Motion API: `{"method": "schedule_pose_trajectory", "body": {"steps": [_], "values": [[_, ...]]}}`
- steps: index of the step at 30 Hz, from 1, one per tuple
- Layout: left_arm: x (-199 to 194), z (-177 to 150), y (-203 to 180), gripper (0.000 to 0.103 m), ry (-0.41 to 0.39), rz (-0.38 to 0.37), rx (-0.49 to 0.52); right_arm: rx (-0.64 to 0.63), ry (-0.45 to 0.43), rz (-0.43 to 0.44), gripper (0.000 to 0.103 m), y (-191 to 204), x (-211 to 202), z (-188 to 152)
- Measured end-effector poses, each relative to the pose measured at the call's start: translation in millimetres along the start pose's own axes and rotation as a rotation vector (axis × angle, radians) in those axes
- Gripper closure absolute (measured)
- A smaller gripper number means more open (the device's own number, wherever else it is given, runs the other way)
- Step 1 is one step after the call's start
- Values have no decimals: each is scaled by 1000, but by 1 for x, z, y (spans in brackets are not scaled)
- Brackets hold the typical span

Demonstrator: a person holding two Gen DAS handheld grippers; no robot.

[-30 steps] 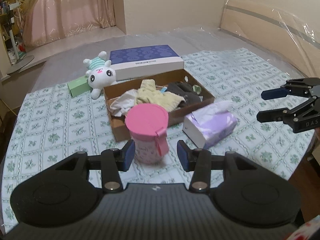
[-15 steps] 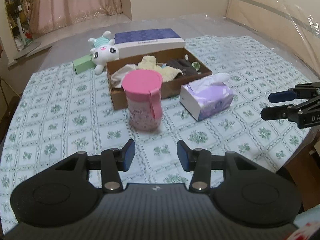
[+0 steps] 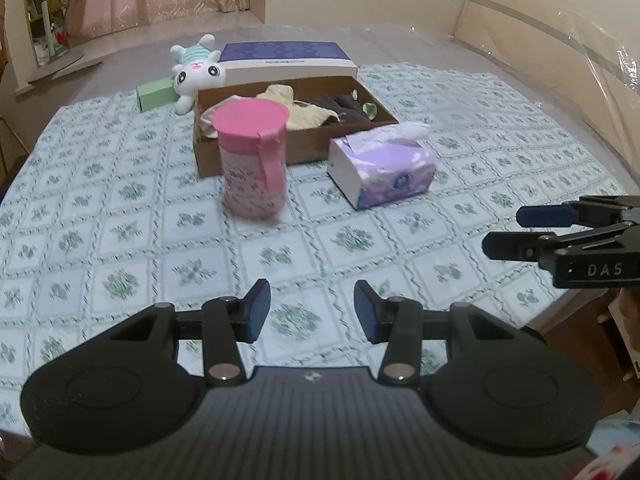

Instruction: Organize soft objects

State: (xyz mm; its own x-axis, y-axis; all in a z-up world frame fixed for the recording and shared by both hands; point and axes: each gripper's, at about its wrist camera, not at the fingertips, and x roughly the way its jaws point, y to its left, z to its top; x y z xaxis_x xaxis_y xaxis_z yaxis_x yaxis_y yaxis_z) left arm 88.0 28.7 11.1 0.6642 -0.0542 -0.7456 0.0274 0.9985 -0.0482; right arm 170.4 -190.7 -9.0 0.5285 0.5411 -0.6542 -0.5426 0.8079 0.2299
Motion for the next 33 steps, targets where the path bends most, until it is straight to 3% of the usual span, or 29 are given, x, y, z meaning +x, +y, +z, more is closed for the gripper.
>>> {"method": "schedule_pose_trajectory", "body": {"steps": [17,33], "values": [[-1,-28,-24,60,46,7,-59,95,94,-26,34,10,1,-38],[-3,-32,-27,60,35,5,-65,109,102,-31,34,11,1,-40]]}}
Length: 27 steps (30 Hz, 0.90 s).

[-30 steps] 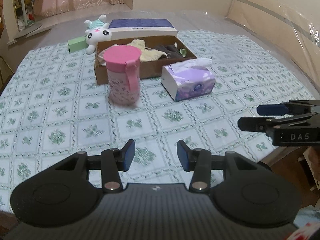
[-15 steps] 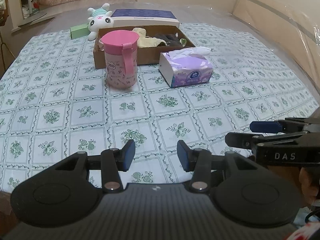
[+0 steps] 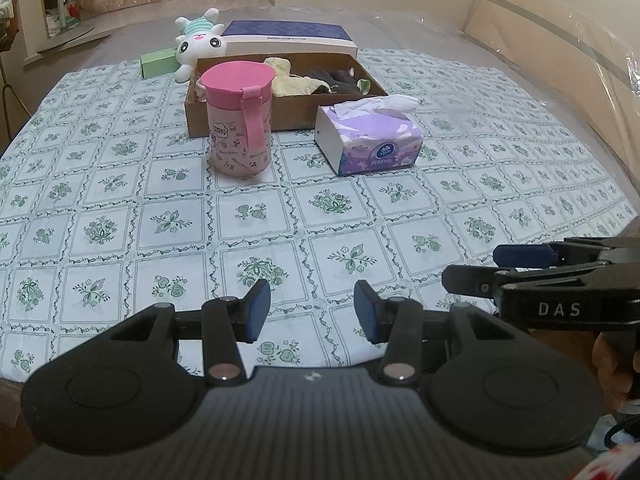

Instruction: Organize soft objects

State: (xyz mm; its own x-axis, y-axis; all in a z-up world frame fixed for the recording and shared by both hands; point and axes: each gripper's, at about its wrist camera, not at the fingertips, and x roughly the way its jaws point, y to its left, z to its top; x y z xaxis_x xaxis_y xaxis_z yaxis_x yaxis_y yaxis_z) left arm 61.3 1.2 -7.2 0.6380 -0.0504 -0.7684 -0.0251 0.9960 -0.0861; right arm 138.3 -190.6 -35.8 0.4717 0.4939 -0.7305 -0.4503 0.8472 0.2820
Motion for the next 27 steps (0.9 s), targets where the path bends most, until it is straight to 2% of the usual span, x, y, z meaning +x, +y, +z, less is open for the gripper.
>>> {"method": "schedule_pose_trajectory", "body": {"steps": [27], "values": [[2,4,-1,60,-4,1,6,-18,-9,-4,34,3,1,5]]}}
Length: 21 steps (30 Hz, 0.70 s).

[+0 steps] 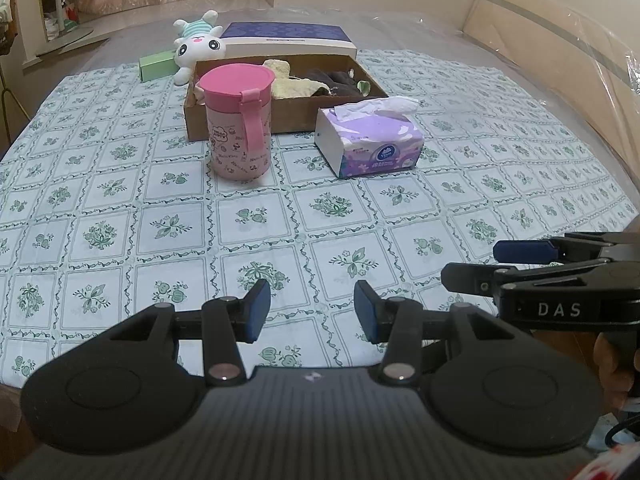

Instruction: Organize soft objects

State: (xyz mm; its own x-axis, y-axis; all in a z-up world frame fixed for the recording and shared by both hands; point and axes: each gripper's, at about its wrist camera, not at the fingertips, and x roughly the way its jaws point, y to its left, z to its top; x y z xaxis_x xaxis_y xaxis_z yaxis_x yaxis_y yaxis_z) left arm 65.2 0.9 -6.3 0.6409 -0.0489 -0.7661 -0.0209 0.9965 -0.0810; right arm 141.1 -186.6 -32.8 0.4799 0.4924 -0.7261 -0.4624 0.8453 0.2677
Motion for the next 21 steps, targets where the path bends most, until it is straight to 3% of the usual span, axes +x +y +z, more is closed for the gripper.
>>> {"method": "schedule_pose_trajectory", "body": {"steps": [21], "values": [[-2,3,3,60,-10,3,1,-8,-6,1,34,1,-1,2]]}}
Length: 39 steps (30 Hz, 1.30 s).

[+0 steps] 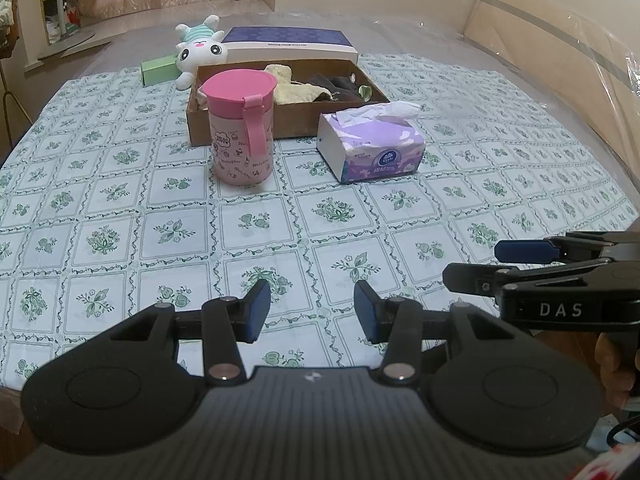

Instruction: Organize soft objects

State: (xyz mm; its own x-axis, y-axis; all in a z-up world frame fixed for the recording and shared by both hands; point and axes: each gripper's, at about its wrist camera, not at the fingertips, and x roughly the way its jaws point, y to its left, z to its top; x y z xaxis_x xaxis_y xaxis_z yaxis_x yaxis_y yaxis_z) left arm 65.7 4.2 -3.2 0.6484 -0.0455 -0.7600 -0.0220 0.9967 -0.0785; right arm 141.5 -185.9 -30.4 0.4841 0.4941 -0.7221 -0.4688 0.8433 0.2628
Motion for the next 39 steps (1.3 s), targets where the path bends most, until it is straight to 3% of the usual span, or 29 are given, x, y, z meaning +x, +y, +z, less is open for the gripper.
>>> {"method": "schedule_pose_trajectory", "body": {"steps": [39], "values": [[1,1,0,60,-8,8,6,-1,1,4,34,-1,0,2]]}}
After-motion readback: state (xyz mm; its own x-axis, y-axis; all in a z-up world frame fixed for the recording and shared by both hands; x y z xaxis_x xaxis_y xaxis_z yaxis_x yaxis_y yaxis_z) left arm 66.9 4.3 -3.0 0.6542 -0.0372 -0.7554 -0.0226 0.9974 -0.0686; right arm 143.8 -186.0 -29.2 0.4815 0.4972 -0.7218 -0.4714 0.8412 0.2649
